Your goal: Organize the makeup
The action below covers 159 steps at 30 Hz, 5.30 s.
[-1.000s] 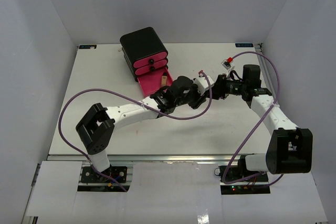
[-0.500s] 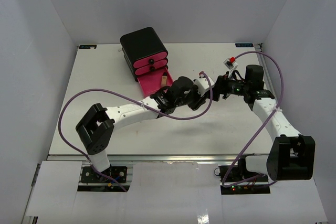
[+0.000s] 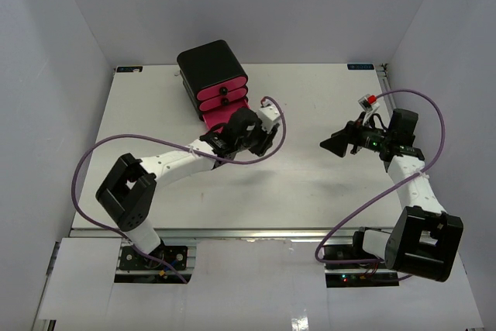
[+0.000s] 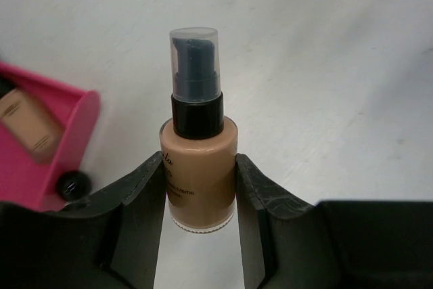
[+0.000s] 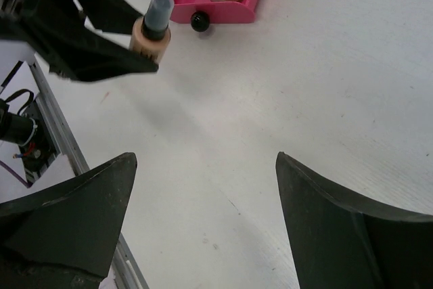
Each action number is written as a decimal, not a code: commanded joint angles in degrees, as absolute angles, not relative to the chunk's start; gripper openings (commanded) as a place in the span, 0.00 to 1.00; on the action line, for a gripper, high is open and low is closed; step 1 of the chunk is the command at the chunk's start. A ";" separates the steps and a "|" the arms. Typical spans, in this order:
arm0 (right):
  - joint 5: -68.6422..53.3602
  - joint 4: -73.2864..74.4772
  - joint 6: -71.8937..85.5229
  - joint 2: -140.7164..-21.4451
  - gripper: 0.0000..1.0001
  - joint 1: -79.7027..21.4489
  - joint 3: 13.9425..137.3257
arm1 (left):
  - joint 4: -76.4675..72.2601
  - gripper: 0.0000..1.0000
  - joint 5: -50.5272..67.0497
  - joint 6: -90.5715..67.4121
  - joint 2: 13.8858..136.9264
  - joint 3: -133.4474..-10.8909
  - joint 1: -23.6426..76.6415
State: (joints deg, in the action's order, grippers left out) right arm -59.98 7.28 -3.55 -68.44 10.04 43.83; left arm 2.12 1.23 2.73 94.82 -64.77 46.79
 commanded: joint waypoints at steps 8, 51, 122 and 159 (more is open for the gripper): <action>-70.99 9.67 -14.06 -65.04 0.90 14.55 41.44 | 13.99 0.00 -0.77 2.55 97.02 -71.91 28.45; -72.55 9.67 -14.70 -64.77 0.90 15.56 40.76 | 17.07 0.45 5.67 -2.02 96.99 -80.47 26.03; -72.95 9.67 -15.03 -67.32 0.90 16.43 40.61 | -4.17 0.57 -31.22 24.51 117.60 -72.51 41.88; -72.86 9.76 -14.94 -68.08 0.90 17.11 40.75 | -3.08 0.86 -30.83 25.51 122.57 -84.73 34.63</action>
State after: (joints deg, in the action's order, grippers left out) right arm -71.35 10.23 -14.17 -67.94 16.53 40.42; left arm -3.28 -29.85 26.17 124.44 -83.02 35.49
